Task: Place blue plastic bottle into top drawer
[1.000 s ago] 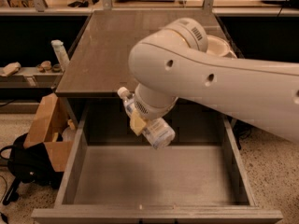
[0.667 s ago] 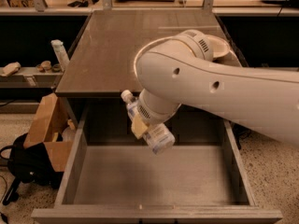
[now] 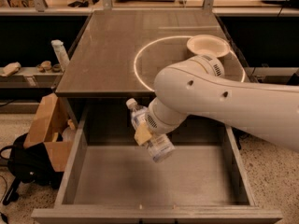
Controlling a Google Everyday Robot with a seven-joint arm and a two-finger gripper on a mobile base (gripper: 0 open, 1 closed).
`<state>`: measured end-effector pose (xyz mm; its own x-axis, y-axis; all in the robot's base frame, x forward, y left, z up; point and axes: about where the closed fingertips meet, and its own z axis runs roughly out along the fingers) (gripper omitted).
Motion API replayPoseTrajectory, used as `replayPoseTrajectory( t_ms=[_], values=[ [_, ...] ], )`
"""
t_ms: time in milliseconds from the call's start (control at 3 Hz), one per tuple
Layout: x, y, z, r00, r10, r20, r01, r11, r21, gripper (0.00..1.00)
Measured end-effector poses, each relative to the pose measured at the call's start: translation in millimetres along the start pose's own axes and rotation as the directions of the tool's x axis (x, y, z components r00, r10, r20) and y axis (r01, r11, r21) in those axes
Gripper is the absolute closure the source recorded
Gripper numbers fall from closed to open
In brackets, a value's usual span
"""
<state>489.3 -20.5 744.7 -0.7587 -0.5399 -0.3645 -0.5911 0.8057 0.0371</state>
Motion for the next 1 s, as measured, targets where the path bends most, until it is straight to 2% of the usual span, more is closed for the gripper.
replayPoseTrajectory(
  t_ms=[667,1000],
  values=[
    [15,-9,30,1.0,0.008,0.009,-0.008,0.9948,-0.101,1.0],
    [22,-16,52,0.999,0.026,0.025,-0.022,0.9859,-0.166,1.0]
  ],
)
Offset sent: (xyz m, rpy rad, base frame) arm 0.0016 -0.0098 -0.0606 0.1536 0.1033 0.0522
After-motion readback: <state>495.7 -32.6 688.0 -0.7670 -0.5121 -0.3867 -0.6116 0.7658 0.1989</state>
